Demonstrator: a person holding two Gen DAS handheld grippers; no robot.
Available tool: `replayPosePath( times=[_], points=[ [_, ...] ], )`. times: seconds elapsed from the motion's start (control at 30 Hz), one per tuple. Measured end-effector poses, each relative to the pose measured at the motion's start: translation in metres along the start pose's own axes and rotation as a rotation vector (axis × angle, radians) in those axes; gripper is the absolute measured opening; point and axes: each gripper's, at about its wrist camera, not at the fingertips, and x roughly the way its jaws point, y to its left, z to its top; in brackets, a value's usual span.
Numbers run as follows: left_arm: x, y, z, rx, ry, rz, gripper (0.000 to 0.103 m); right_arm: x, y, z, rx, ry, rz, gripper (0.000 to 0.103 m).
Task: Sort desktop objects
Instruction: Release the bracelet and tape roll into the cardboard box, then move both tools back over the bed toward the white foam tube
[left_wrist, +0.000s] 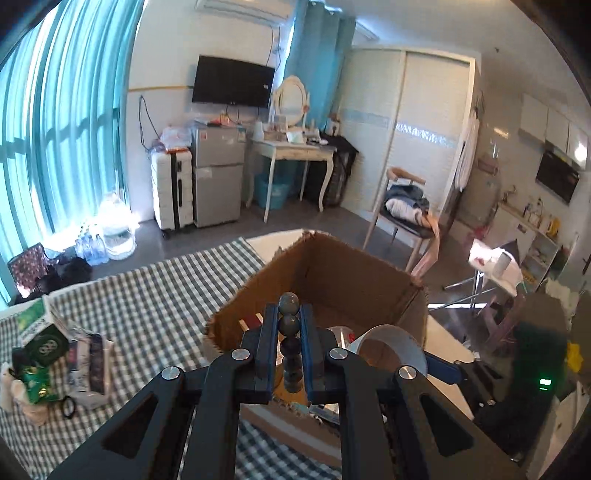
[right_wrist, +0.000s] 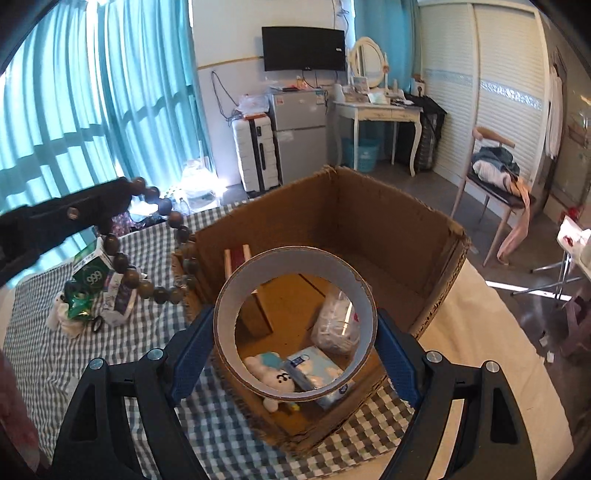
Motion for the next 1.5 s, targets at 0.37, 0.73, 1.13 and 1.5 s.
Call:
replayPosePath(
  times=[0.37, 0.73, 1.13, 1.5],
  points=[
    [0.006, 0.011, 0.006, -0.011, -0.049, 0.024, 0.084, 0.006, -0.017, -0.001, 0.049, -0.049, -0.061, 0.089],
    [-0.067, 0.104, -0.051, -0.127, 0.05, 0.267, 0.094, -0.021, 0.02, 0.003, 0.003, -0.102, 0.044, 0.089],
    [-0.157, 0.204, -0.174, -0.382, 0.155, 0.612, 0.095, -0.034, 0.126, -0.022, -0.132, -0.078, 0.324, 0.089],
    [-0.15, 0.195, -0.225, -0.362, 0.209, 0.627, 0.096, -0.03, 0.184, -0.071, -0.21, -0.071, 0.389, 0.089]
  ],
)
